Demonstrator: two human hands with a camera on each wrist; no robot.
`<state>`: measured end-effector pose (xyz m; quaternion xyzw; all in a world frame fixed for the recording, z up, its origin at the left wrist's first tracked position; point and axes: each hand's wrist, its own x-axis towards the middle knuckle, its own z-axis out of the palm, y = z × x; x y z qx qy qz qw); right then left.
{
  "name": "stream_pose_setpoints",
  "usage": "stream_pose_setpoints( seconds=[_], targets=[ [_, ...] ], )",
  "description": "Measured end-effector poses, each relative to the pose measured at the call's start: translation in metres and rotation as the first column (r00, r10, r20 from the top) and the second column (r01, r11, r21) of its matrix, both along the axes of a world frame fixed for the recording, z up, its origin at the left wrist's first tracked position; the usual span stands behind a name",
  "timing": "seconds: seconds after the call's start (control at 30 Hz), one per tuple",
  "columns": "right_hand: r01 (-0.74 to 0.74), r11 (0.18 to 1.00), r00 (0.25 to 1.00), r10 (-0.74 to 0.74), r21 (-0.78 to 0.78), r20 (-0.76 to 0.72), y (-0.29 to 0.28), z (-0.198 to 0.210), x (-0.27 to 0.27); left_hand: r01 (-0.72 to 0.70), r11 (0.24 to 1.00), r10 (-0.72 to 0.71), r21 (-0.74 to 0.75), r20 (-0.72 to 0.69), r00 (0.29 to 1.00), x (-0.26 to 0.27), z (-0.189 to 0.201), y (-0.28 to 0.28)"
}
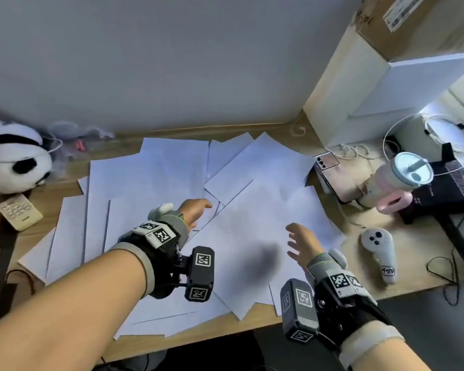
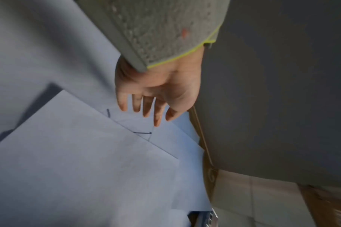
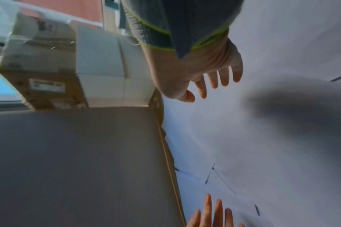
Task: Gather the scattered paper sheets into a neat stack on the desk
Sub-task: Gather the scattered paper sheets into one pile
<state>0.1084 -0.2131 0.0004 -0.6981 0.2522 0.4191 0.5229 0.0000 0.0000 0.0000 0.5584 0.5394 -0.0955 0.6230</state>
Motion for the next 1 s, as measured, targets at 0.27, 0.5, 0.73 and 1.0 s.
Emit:
stream_pose_setpoints(
  seconds=[0.27,0.5,0.73,1.0],
  targets=[
    [0.189,0.982,0.977,-0.188,0.001,-0.102,-0.032,-0.044,-0.013,0.062,0.994,-0.047,0.091,-0.149,0.988,0.008,-0.041,-0.013],
    [-0.073,0.995,0.997,0.075,-0.062,0.025,-0.026,-0.047,-0.010,0.422,0.903,-0.382,0.074,-0.308,0.871,0.003,-0.045,-0.017],
    [-0.305,0.951,0.950,0.301,0.041,0.080,0.005,-0.021,-0.010,0.155,0.988,-0.150,0.023,-0.144,0.978,-0.021,-0.040,0.004],
    [-0.491,0.871,0.862,0.480,0.034,0.162,0.070,-0.023,-0.039,-0.163,0.974,0.185,0.157,-0.141,0.973,-0.087,-0.046,0.050]
  ],
)
